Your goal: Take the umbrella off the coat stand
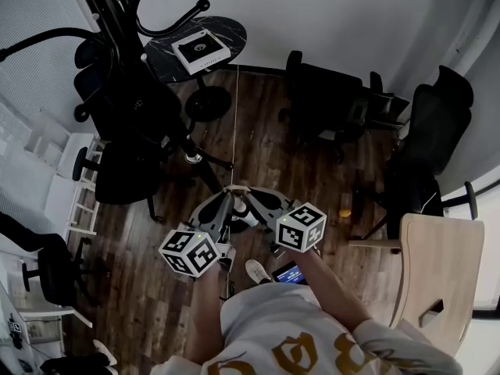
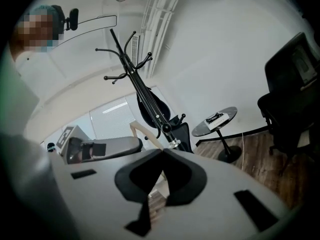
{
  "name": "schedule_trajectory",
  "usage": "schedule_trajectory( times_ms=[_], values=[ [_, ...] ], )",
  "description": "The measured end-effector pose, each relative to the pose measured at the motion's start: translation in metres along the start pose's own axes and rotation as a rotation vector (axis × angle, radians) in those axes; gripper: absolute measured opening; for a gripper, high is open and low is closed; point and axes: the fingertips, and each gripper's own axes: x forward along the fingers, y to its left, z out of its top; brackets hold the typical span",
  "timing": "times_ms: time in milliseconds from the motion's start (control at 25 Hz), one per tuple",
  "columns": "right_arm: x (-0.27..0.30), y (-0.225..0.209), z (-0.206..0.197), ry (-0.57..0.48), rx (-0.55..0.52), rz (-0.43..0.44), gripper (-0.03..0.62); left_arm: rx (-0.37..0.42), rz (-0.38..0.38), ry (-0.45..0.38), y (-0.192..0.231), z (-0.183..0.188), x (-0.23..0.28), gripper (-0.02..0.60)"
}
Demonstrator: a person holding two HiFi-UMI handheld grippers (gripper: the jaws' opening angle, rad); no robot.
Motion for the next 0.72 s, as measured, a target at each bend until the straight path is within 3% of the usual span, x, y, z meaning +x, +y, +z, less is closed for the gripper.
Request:
schedule_trajectory(
  times_ms=[720],
  values=[
    [-0.052,0.049,0.001,-0.045,-0.045,0.023,0.012,0.01,0.014,-0.066,-0.054,-0.006,-0.049,0.021]
  ],
)
